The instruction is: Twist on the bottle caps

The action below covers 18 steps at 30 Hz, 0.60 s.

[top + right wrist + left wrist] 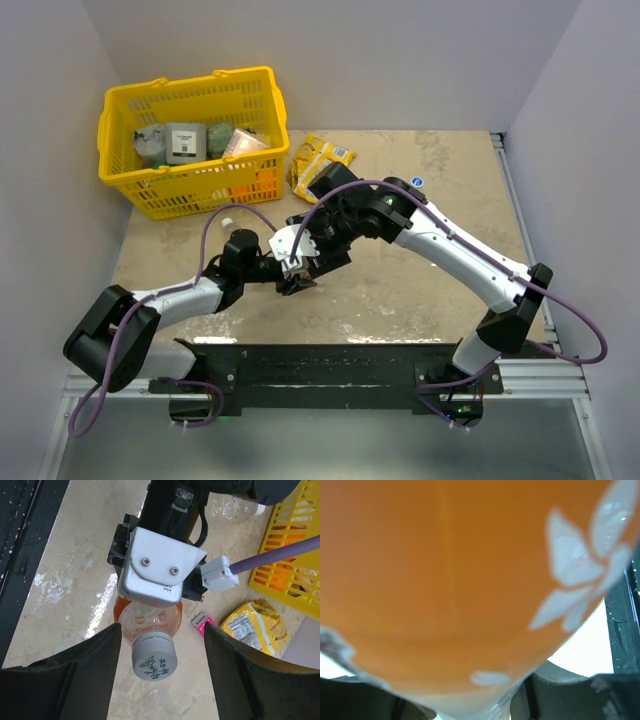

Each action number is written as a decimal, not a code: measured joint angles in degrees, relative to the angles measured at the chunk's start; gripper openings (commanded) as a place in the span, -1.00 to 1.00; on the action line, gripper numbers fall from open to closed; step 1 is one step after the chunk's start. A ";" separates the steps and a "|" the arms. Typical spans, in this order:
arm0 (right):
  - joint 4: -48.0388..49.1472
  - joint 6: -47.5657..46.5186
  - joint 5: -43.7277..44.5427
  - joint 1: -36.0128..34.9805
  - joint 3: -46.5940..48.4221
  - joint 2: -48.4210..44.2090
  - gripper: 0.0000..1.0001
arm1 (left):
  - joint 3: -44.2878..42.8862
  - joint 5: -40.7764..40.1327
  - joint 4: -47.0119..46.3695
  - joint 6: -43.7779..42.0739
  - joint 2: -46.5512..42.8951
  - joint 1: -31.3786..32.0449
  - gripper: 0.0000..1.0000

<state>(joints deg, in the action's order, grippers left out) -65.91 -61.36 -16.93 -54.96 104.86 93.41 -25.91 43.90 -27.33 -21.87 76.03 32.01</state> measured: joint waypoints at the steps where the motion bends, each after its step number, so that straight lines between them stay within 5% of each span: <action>1: -0.11 -0.02 0.39 0.00 -0.02 -0.09 0.32 | 0.04 0.00 0.00 0.02 -0.11 0.00 -1.00; 12: -1.36 -0.07 2.45 0.48 -0.33 -1.25 0.15 | 0.31 -0.07 -0.35 -0.04 -0.15 0.00 -1.00; 18: -3.85 -0.20 2.38 0.72 -0.24 -1.20 -0.19 | 0.33 -0.20 -0.44 -0.04 -0.15 0.00 -1.00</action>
<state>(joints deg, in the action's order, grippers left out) -69.76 -61.56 -14.55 -54.24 104.62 92.20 -25.58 43.70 -27.77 -21.91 75.88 32.01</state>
